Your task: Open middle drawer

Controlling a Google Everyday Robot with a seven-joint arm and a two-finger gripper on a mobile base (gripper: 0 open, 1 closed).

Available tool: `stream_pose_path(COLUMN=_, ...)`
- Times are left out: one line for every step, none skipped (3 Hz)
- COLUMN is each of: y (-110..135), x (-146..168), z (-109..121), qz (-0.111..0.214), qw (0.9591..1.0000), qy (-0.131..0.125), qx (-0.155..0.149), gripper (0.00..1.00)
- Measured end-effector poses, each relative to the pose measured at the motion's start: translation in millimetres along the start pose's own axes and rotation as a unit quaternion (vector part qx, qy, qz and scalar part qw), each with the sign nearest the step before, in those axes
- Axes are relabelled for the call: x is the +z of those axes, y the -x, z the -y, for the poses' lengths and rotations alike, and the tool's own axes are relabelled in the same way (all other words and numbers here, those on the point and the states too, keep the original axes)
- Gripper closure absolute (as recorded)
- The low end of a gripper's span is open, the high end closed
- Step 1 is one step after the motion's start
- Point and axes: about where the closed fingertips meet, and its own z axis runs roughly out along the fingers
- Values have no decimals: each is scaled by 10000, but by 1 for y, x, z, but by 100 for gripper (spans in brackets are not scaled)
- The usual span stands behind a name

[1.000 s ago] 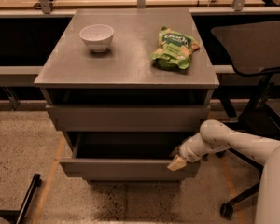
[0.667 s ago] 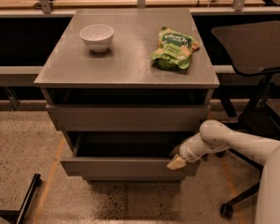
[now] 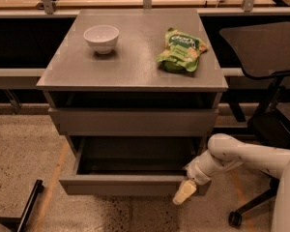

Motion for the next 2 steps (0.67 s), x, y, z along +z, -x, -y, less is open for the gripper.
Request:
stream_pose_path(y=0, x=-1, z=0, qz=0, qw=10000, qy=1, qx=1, gripper=0)
stream_pose_path(y=-11, x=-9, z=-29, qz=-194, qw=9989, qy=294, qx=305, gripper=0)
